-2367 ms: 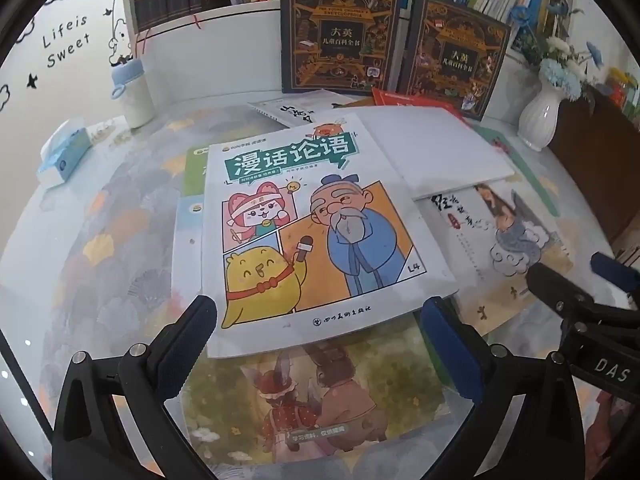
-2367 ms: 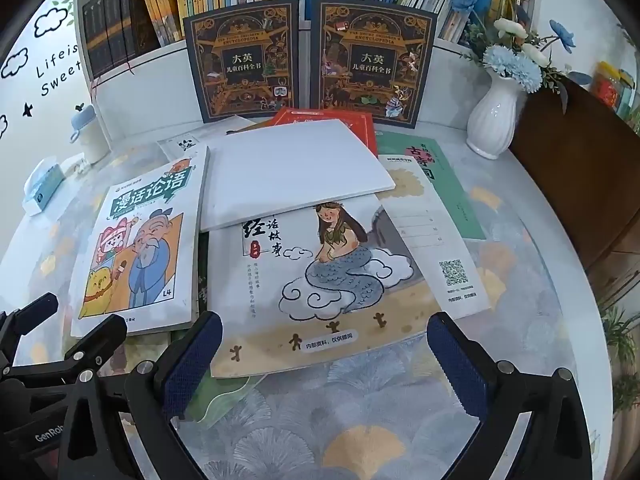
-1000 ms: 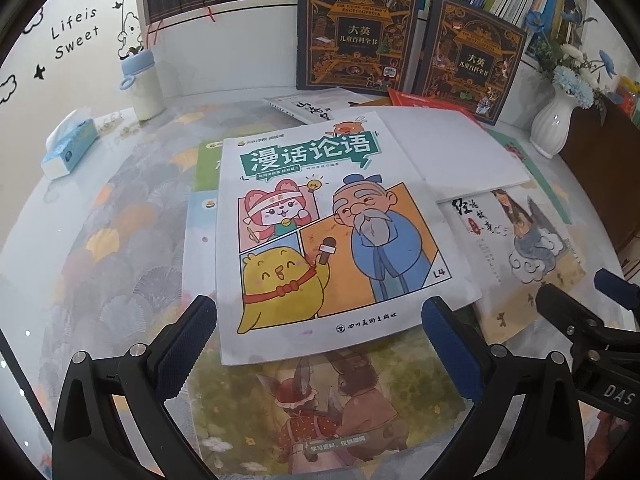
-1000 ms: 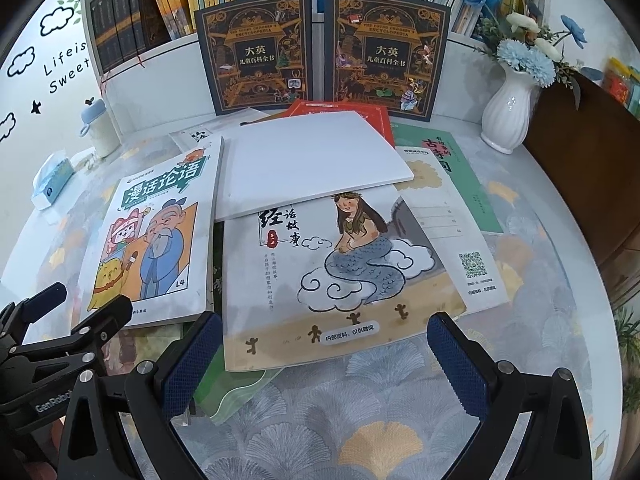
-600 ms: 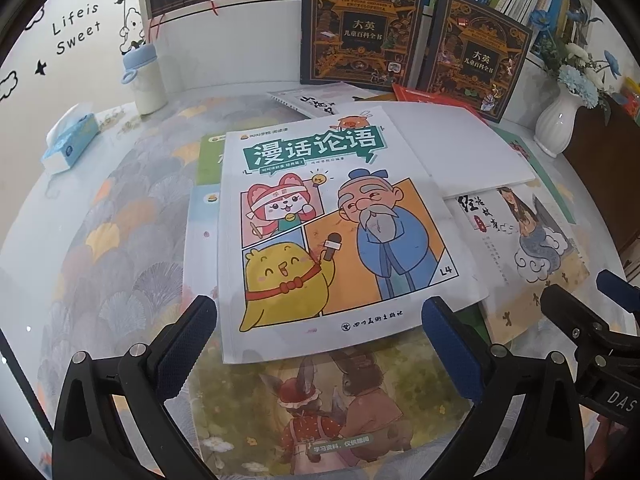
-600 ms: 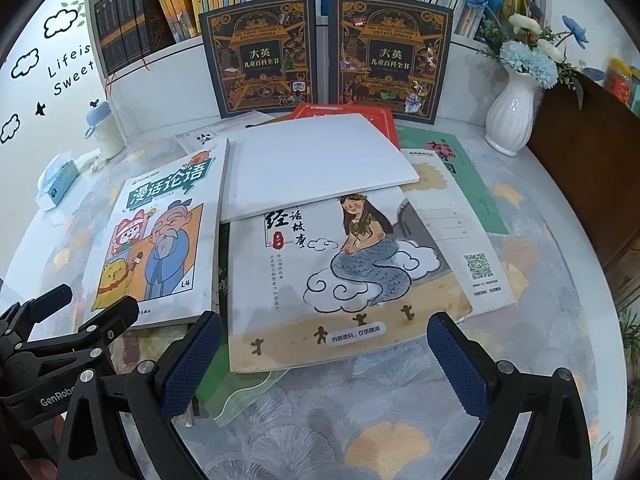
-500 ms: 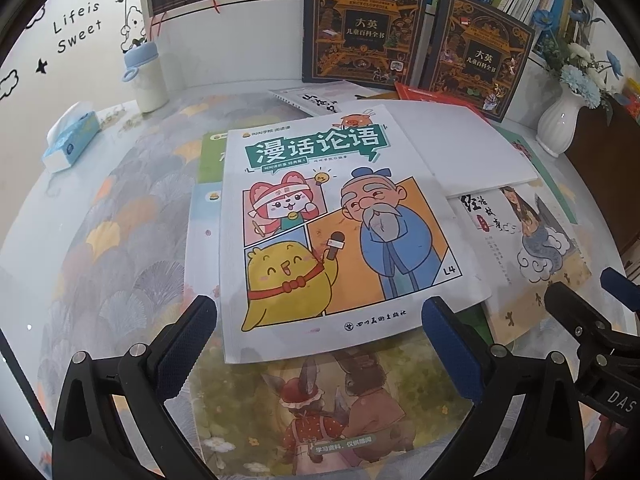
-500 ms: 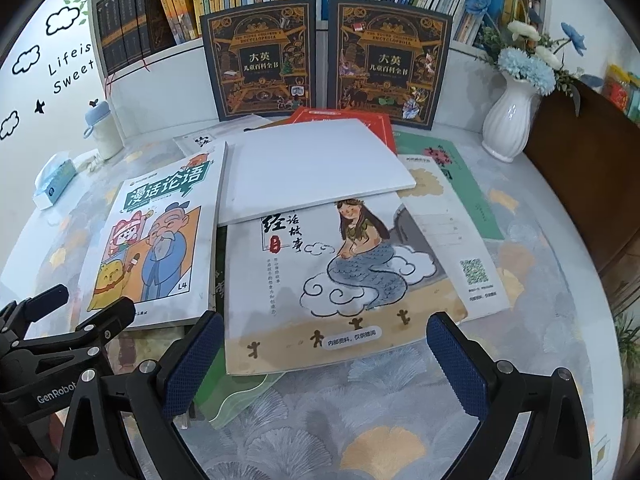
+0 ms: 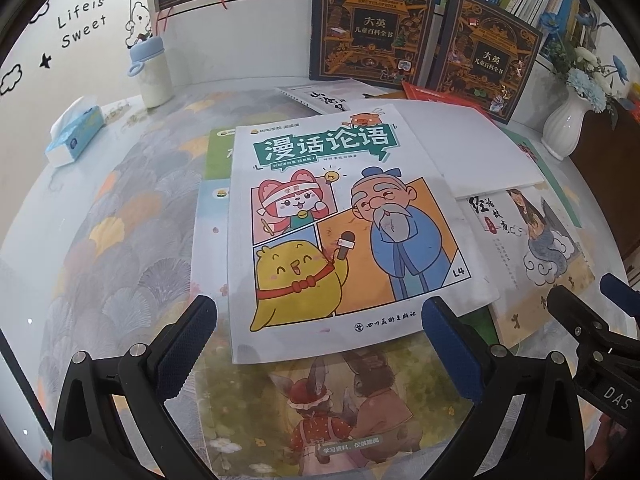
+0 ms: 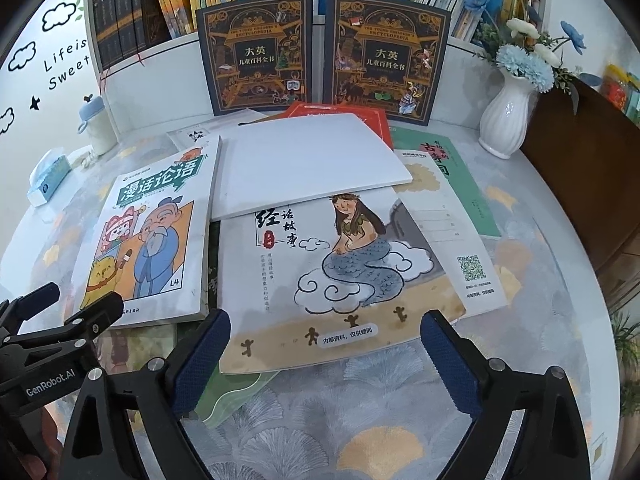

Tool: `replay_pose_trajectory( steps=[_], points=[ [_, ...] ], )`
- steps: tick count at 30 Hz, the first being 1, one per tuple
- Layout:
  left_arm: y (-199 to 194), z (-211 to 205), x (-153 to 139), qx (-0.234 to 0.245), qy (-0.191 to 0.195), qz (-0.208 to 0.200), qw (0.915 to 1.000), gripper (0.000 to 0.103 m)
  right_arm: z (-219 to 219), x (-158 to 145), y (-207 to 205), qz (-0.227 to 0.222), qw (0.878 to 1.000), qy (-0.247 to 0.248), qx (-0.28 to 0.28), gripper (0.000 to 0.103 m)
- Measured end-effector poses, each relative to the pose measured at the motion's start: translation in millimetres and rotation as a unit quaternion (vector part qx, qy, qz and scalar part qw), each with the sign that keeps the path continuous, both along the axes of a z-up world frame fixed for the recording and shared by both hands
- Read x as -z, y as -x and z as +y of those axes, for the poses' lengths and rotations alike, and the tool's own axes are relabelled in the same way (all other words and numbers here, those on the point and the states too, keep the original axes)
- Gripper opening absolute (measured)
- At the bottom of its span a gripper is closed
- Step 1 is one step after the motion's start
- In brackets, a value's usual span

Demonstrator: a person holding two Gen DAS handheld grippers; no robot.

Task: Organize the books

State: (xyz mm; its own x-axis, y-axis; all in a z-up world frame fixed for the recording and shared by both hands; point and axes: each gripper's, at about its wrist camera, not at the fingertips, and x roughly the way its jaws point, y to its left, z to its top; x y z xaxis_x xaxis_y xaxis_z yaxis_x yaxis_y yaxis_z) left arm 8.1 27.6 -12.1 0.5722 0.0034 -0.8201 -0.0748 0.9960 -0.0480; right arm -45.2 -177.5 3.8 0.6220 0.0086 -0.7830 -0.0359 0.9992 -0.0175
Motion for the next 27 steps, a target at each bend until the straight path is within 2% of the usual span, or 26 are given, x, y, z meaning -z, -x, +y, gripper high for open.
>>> replay_pose_trajectory(
  steps=[6, 13, 14, 16, 18, 21, 27],
  points=[
    [0, 1, 0, 0.001, 0.000, 0.001, 1.0000, 0.102, 1, 2, -3, 0.013, 1.000, 0.007, 0.004, 0.093],
    [-1, 1, 0, 0.001, 0.002, 0.003, 1.0000, 0.102, -3, 1, -1, 0.012, 0.999, -0.037, -0.008, 0.093],
    [-1, 0, 0, 0.001, 0.001, 0.004, 1.0000, 0.102, -4, 1, 0, 0.011, 0.999, -0.049, -0.010, 0.091],
    [-1, 1, 1, 0.000, 0.001, 0.004, 1.0000, 0.102, -8, 4, -1, 0.020, 0.997, -0.080, -0.012, 0.080],
    [-2, 1, 2, -0.001, 0.001, 0.004, 1.0000, 0.102, -9, 7, -3, 0.031, 0.995, -0.090, -0.011, 0.079],
    [-2, 1, 2, 0.001, 0.003, 0.005, 1.0000, 0.102, -8, 9, -4, 0.033, 0.996, -0.083, -0.008, 0.079],
    [-6, 6, 6, 0.015, 0.035, 0.010, 0.9992, 0.098, -4, 4, -1, 0.014, 0.997, -0.070, -0.015, 0.079]
  ],
)
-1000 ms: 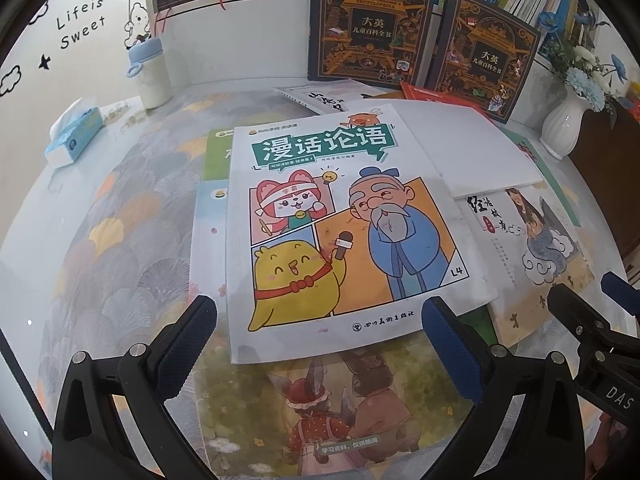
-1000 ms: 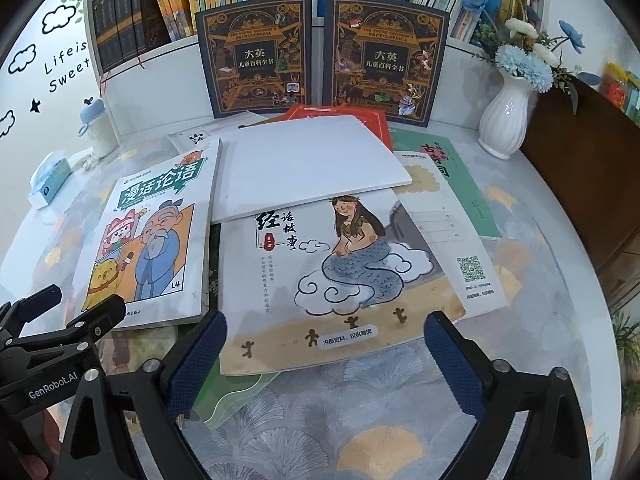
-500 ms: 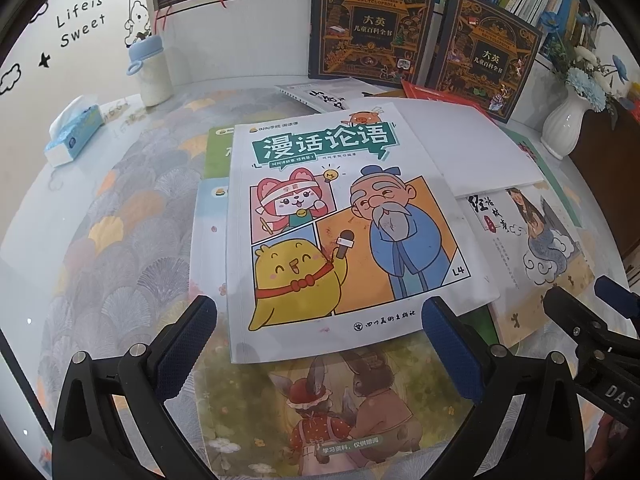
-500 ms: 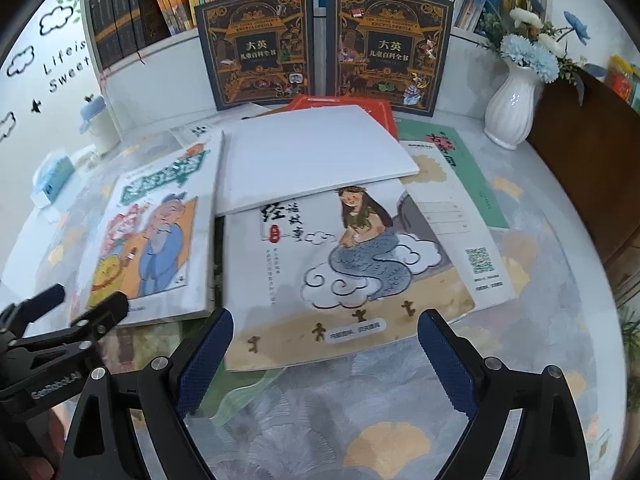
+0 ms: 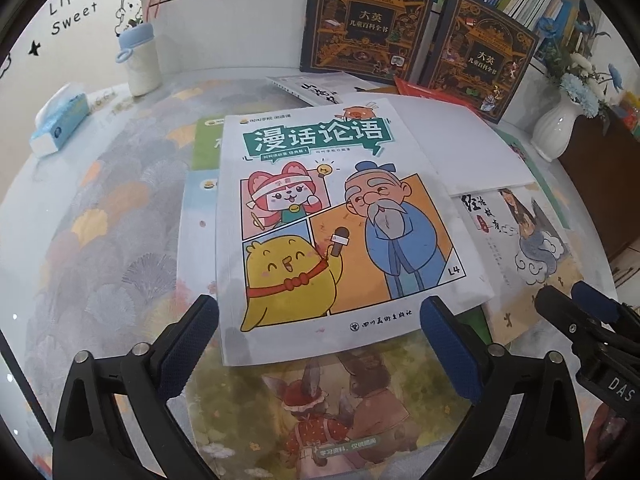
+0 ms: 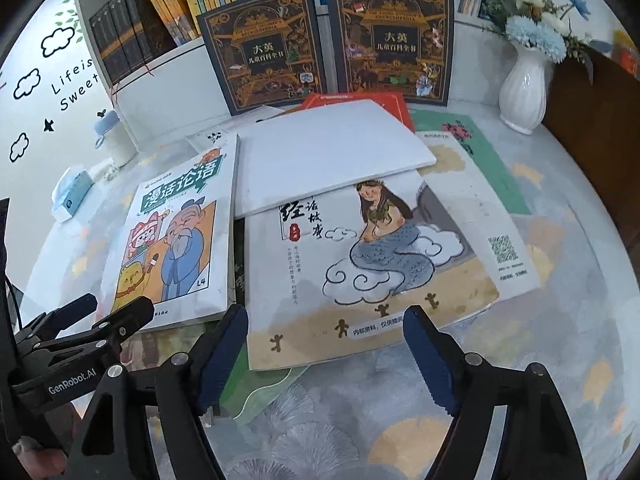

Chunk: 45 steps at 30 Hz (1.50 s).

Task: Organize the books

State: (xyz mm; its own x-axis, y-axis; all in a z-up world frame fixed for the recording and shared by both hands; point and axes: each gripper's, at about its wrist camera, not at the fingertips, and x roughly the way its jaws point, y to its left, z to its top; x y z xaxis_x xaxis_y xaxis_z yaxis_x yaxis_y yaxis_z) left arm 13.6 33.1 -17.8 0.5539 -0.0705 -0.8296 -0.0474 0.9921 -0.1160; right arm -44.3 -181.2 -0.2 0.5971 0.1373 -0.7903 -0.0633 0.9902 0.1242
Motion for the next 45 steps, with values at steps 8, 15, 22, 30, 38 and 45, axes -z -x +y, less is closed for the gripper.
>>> replay_pose_trajectory(
  steps=[8, 15, 22, 30, 38, 45],
  points=[
    [-4, 9, 3, 0.010, 0.042, -0.001, 0.9991, 0.087, 4, 1, 0, -0.007, 1.000, 0.005, -0.013, 0.079],
    [-7, 24, 2, -0.014, 0.015, -0.004, 0.9998, 0.060, 10, 3, -1, -0.003, 1.000, 0.016, -0.023, 0.079],
    [-14, 50, 10, -0.050, 0.015, 0.008, 0.9986, 0.060, 19, 16, -6, 0.018, 0.999, 0.019, -0.037, 0.061],
    [-12, 58, 14, -0.039, 0.007, -0.002, 0.9992, 0.060, 42, 23, -29, 0.013, 0.998, 0.028, -0.055, 0.046],
    [-10, 62, 14, -0.027, 0.019, -0.017, 0.9993, 0.058, 37, 4, -63, 0.036, 0.996, -0.047, -0.069, 0.046],
    [-8, 47, 17, 0.014, 0.015, -0.027, 0.9994, 0.058, 81, 19, -86, 0.047, 0.989, -0.029, -0.138, 0.049]
  ],
)
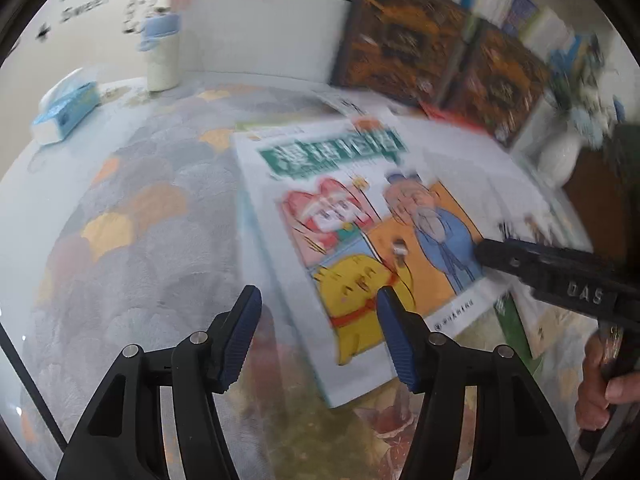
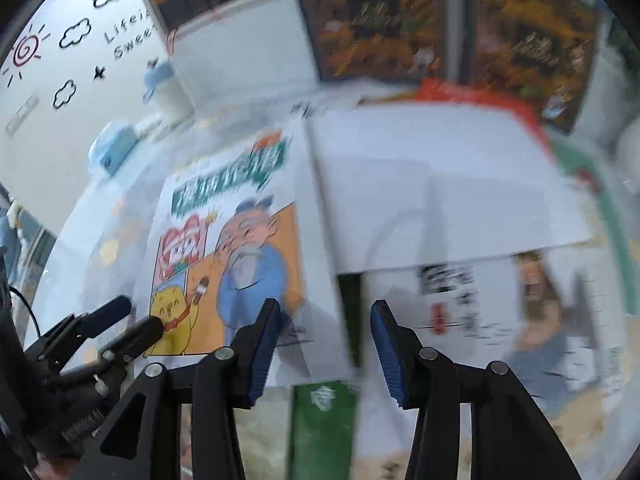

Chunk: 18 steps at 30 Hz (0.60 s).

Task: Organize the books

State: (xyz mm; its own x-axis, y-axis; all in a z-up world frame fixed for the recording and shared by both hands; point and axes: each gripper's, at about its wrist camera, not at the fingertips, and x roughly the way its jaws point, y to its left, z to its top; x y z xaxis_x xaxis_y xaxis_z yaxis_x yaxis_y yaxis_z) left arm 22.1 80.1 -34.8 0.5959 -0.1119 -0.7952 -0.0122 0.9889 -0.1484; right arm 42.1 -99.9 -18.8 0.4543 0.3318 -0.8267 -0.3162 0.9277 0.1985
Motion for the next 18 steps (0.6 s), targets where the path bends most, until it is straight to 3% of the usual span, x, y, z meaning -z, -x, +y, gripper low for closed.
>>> replay_pose_trajectory(
  steps=[2, 10, 16, 18],
  points=[
    [2, -11, 0, 0.018, -0.020, -0.011, 0.9996, 0.061, 2, 1, 4, 0.000, 1.000, -0.001, -0.001, 0.049],
    [34, -10, 0, 0.053, -0.011, 0.010, 0.9985, 0.060, -5, 8, 75, 0.028, 0.999, -0.002, -0.034, 0.049],
    [121, -30, 7, 0.117, -0.025, 0.014, 0.9927, 0.061, -30, 26, 166, 0.066, 0.996, 0.001, -0.064, 0.049],
    [151, -29, 11, 0.130, 0.005, 0.028, 0.9911, 0.062, -41, 33, 193, 0.071, 0.995, -0.008, -0.074, 0.049]
  ],
)
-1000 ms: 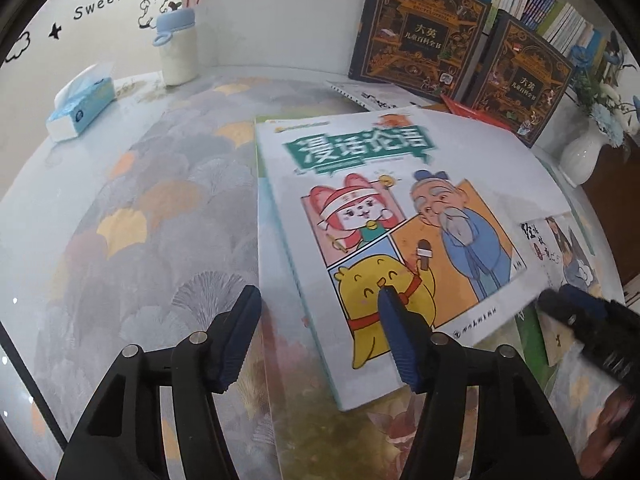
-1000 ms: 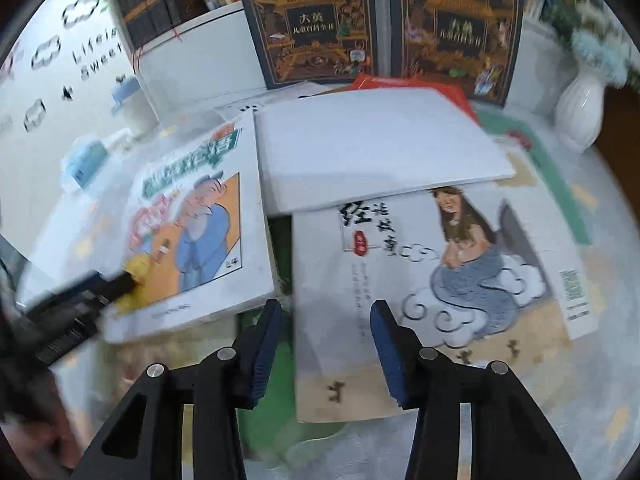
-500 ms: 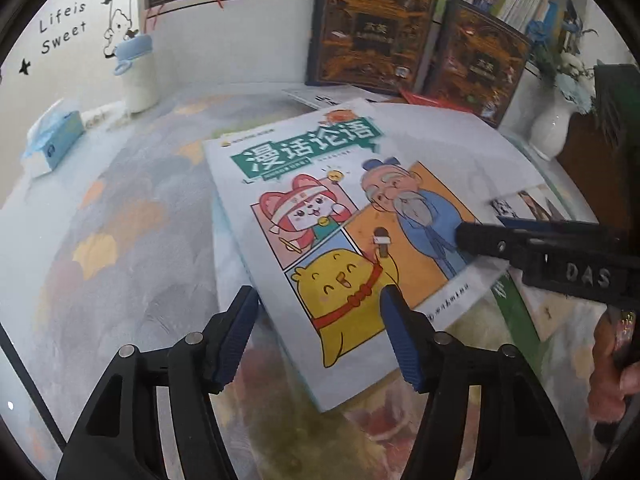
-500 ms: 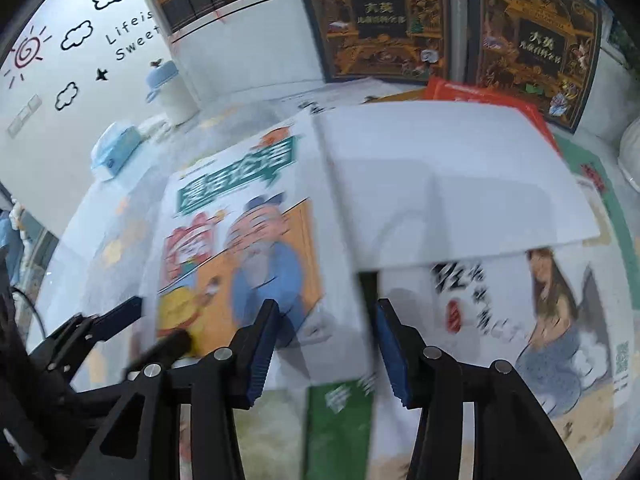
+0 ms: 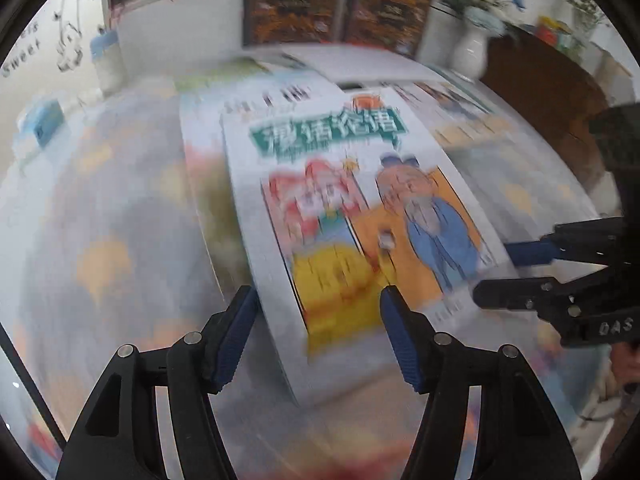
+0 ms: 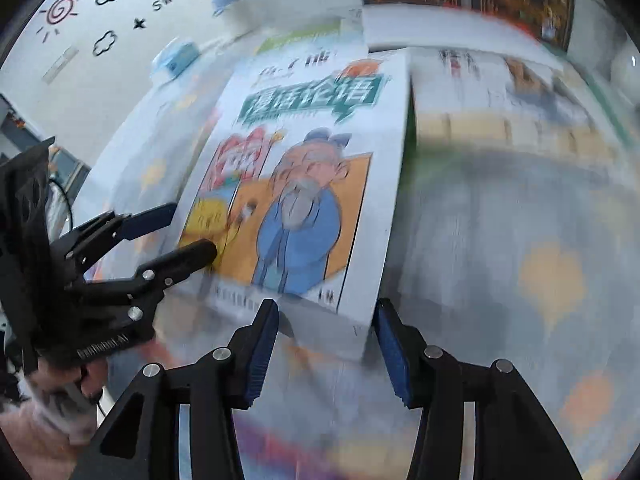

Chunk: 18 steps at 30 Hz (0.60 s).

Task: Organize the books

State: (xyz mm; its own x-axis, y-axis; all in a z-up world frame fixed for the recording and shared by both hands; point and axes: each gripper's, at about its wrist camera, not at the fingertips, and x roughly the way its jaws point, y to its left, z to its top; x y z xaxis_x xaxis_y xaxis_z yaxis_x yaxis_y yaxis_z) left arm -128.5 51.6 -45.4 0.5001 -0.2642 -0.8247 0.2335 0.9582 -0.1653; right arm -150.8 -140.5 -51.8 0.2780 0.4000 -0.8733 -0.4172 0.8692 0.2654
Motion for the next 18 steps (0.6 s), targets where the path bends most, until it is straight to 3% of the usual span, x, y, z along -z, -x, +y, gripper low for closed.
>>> replay_pose_trajectory(
  steps=[2, 5, 10, 15, 17, 18],
  points=[
    [17, 4, 0, 0.000, 0.014, 0.006, 0.9999, 0.062, -9, -1, 25, 0.000, 1.000, 0.006, -0.009, 0.049],
    [17, 8, 1, 0.003, -0.004, 0.010, 0.9999, 0.063, -16, -1, 27, 0.011, 1.000, -0.007, -0.024, 0.049],
    [-20, 26, 0, -0.020, 0.027, 0.036, 0.9988, 0.057, -25, 2, -24, 0.029, 0.998, -0.054, -0.010, 0.049],
    [-44, 32, 3, -0.005, 0.067, 0.034, 0.9972, 0.057, -22, 13, -70, 0.042, 0.992, -0.122, 0.001, 0.049],
    [-44, 35, 4, -0.012, 0.080, 0.031, 0.9963, 0.054, -22, 16, -81, 0.057, 0.987, -0.149, 0.019, 0.044],
    [-43, 34, 4, -0.018, 0.073, 0.029, 0.9967, 0.049, -22, 17, -83, 0.060, 0.987, -0.148, 0.030, 0.033]
  ],
)
